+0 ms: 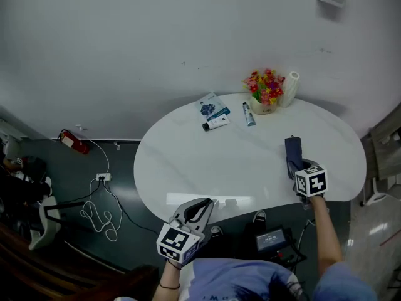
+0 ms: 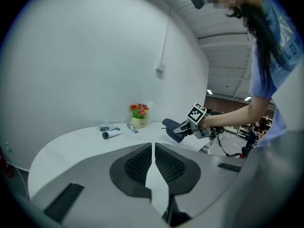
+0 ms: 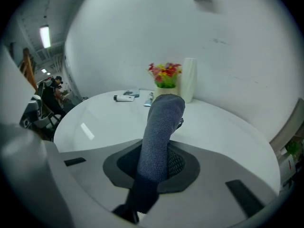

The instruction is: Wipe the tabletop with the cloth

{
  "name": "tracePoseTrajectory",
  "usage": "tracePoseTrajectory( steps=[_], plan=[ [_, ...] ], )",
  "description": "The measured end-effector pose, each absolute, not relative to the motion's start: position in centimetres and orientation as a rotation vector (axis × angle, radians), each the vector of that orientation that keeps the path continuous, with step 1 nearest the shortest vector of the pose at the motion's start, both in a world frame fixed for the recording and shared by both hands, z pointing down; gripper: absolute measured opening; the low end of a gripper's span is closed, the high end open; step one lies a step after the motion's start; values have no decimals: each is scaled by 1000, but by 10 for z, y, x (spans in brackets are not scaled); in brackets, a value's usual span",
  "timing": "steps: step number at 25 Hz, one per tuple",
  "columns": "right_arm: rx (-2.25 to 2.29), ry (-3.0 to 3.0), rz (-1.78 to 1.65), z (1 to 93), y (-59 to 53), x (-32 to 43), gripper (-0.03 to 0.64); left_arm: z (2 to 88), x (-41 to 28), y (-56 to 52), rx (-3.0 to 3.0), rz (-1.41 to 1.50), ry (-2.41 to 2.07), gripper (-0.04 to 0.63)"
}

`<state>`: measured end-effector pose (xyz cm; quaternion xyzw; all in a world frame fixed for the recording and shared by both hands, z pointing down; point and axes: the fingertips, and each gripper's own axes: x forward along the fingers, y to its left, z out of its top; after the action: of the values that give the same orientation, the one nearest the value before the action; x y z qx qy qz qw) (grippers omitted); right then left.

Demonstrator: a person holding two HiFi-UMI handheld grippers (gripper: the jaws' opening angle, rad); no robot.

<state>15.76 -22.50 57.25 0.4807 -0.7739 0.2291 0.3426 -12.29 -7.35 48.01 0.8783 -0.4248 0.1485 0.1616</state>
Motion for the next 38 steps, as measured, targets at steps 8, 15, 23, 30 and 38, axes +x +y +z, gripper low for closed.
tracePoseTrajectory(
  steps=[8,15,23,30,38],
  plan=[
    [960,-2167,468,574,-196,-38,67,497,-237,-20,2371,406,-1392,20],
    [680,-2293,403,578,-145,-197,67,507,-304,16,2228,358,-1554,20],
    [381,-2385,391,583,-59,-325,67,513,-336,55,2128,321,-1647,20],
    [183,-2378,397,600,6,-369,67,522,-351,81,2049,305,-1700,20],
    [243,-2291,408,632,-1,-343,67,526,-340,79,2073,283,-1665,20]
  ],
)
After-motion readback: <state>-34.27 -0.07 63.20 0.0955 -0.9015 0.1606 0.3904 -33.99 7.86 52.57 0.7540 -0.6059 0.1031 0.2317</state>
